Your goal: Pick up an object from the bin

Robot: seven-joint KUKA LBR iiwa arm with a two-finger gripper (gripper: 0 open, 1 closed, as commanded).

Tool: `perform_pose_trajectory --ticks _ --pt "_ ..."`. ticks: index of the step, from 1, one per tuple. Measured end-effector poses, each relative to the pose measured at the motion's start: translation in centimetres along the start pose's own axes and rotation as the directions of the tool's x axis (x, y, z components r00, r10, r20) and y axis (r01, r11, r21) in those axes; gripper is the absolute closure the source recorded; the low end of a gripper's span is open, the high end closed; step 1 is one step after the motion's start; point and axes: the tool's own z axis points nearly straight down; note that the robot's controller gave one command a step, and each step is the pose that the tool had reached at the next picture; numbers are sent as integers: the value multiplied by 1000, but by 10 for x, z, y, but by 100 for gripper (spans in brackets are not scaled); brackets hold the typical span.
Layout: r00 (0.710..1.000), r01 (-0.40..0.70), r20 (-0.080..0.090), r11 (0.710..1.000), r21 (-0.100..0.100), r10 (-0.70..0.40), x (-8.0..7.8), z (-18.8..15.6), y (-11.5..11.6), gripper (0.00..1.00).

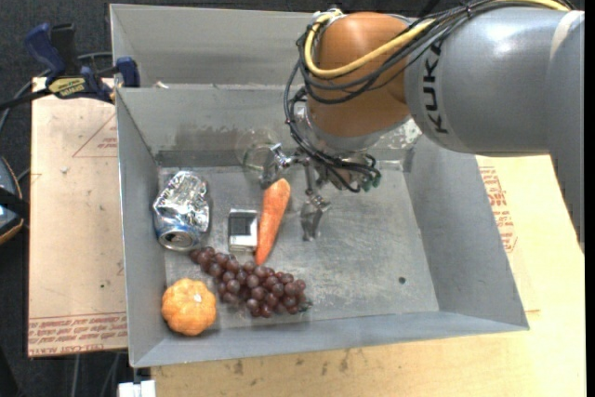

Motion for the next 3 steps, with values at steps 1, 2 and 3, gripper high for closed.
perform_pose_trajectory --ticks 1,2,3 --pt "948 319 6 948 5 -319 -28 64 -16 0" --pt "942 336 12 942 8 -336 -15 77 -21 100" --pt "942 336 12 942 8 -336 -15 77 -21 100"
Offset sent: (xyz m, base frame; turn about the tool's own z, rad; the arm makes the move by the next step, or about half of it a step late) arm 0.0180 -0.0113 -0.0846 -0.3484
